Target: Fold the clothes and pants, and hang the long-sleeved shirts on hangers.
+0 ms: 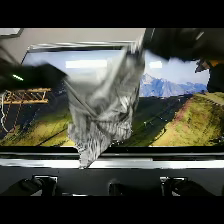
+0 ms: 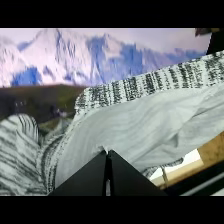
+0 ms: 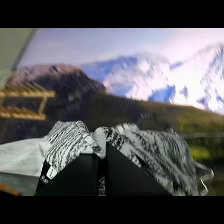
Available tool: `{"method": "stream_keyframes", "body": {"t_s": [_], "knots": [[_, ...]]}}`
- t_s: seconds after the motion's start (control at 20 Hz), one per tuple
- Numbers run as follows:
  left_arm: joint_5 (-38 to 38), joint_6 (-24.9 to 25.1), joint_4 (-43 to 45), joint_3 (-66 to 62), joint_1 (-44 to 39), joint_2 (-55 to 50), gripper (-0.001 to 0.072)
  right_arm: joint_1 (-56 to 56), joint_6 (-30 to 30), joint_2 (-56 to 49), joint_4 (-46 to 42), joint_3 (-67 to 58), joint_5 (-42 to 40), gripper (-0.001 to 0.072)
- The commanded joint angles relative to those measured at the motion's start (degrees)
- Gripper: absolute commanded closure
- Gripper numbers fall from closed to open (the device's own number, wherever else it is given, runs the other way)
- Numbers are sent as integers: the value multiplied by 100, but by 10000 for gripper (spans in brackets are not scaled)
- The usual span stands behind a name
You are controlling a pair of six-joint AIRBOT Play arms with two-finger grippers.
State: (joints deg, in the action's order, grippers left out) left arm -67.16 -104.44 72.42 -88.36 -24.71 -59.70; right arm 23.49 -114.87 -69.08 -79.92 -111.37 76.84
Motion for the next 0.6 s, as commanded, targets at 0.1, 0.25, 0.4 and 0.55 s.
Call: {"method": "stream_keyframes", "body": {"t_s": [0.1,0.25,0.4,0.55], "knots": [[1290,-1158,-15,2710,-1196,0,668,4,275,328,-238,2544,1305,670],[2013,-1670,-17,3834,-1862,-105,667,4,-146,872,-153,4500,535,670],[2420,-1709,-20,4367,-2247,-282,647,4,-306,1069,98,5613,-33,670],[2492,-1698,-15,4334,-2000,-326,140,4,-437,1054,273,5982,-640,669]]}}
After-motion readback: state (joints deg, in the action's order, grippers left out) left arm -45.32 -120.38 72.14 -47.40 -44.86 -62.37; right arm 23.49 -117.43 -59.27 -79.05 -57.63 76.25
